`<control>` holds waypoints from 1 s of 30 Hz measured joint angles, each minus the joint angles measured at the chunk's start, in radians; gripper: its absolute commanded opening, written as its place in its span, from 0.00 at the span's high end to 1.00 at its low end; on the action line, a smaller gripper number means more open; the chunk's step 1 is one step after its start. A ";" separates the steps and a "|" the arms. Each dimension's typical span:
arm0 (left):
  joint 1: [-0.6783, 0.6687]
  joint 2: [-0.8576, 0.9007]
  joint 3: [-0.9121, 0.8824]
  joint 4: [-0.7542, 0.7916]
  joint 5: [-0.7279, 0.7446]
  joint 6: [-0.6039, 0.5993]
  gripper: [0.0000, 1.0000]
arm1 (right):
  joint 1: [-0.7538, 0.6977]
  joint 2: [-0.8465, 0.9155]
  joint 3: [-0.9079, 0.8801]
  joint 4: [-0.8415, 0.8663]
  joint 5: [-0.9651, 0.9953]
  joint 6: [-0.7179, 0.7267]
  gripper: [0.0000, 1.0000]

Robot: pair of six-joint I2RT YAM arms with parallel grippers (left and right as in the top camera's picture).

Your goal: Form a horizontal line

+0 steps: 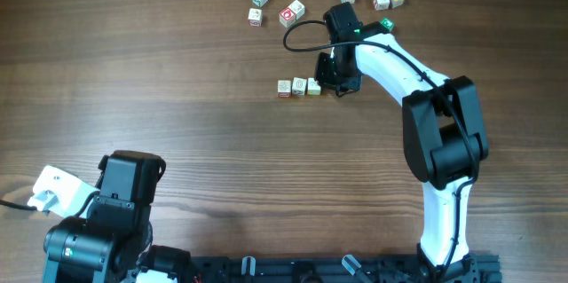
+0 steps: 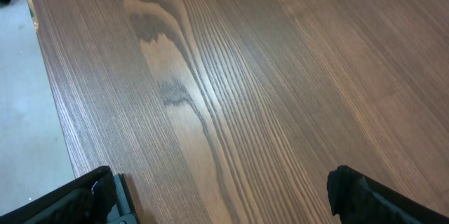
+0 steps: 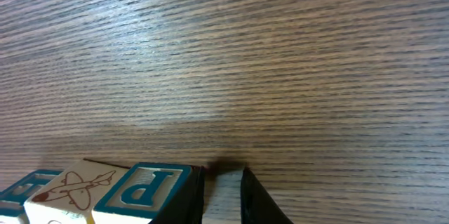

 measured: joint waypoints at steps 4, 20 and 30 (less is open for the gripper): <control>0.000 0.000 0.000 0.000 0.000 0.000 0.00 | 0.000 0.000 -0.003 0.010 -0.021 -0.014 0.81; 0.000 0.000 0.000 0.000 0.000 0.000 0.00 | 0.000 0.000 -0.005 0.014 -0.038 -0.041 0.81; 0.000 0.000 0.000 0.000 0.000 0.000 0.00 | 0.000 0.000 -0.005 0.013 -0.037 -0.040 0.83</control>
